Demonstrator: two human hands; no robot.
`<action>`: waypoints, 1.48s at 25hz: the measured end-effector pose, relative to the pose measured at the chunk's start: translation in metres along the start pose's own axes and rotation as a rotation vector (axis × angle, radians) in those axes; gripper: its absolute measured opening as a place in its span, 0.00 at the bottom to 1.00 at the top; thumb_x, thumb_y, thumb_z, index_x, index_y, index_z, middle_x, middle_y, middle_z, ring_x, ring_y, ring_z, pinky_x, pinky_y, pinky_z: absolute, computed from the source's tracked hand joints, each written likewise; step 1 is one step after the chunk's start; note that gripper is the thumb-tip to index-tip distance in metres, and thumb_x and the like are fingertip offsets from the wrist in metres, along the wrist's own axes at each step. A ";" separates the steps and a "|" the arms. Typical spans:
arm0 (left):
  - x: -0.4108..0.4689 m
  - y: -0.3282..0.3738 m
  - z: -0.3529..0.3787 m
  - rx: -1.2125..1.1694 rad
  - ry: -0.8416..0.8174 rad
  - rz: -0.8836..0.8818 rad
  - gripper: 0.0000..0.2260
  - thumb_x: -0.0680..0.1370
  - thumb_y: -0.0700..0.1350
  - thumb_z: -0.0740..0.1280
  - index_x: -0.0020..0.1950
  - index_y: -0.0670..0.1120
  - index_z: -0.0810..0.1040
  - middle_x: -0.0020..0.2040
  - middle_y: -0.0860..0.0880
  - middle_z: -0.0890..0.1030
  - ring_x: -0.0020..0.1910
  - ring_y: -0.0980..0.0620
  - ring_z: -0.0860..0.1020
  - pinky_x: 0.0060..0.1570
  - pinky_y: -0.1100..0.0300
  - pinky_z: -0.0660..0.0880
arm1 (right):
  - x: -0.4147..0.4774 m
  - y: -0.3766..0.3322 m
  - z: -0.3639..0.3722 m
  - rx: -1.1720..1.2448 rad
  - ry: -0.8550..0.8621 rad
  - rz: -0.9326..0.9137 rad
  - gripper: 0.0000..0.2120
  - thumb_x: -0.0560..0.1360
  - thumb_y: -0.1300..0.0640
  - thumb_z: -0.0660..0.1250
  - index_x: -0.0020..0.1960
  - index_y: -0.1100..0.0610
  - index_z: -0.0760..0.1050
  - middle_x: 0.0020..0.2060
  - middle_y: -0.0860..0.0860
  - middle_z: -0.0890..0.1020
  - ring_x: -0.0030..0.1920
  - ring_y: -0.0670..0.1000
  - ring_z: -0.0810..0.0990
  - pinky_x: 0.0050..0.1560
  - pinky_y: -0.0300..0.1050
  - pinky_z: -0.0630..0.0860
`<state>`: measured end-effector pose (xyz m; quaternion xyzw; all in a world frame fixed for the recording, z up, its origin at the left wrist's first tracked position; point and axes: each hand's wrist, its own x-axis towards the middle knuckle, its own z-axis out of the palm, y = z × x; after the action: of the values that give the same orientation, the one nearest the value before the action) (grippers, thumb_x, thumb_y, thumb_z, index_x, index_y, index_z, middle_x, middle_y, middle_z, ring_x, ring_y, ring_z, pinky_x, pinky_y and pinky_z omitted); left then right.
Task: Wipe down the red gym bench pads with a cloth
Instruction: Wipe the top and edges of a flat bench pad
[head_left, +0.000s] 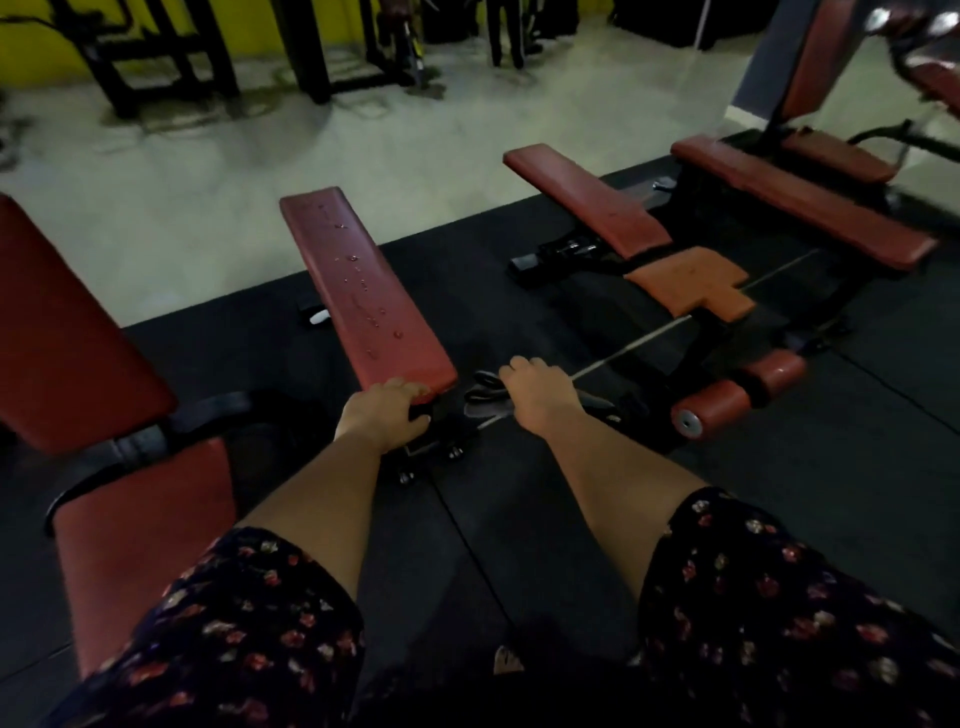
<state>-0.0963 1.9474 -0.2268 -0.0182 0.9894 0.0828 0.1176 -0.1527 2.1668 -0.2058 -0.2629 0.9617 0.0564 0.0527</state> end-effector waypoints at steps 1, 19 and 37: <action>0.002 -0.002 -0.002 0.007 0.001 -0.022 0.24 0.78 0.56 0.64 0.74 0.56 0.67 0.70 0.49 0.71 0.66 0.46 0.72 0.60 0.49 0.70 | 0.007 0.000 0.001 0.006 0.007 -0.017 0.19 0.74 0.58 0.69 0.63 0.57 0.69 0.59 0.54 0.72 0.61 0.57 0.73 0.56 0.52 0.74; 0.035 -0.148 -0.023 -0.094 0.034 -0.302 0.24 0.79 0.56 0.63 0.75 0.55 0.66 0.71 0.50 0.69 0.67 0.47 0.71 0.60 0.49 0.71 | 0.167 -0.097 -0.017 -0.002 -0.031 -0.252 0.17 0.74 0.60 0.68 0.62 0.58 0.71 0.59 0.54 0.72 0.60 0.57 0.73 0.54 0.53 0.73; 0.170 -0.395 -0.076 -0.085 -0.026 -0.253 0.24 0.79 0.58 0.61 0.75 0.56 0.64 0.72 0.51 0.67 0.68 0.47 0.70 0.61 0.48 0.70 | 0.386 -0.237 -0.038 0.049 -0.089 -0.148 0.15 0.75 0.56 0.68 0.60 0.57 0.71 0.57 0.54 0.73 0.58 0.57 0.73 0.50 0.52 0.73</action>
<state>-0.2572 1.5429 -0.2574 -0.1466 0.9733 0.1093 0.1390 -0.3645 1.7657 -0.2383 -0.3293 0.9374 0.0404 0.1057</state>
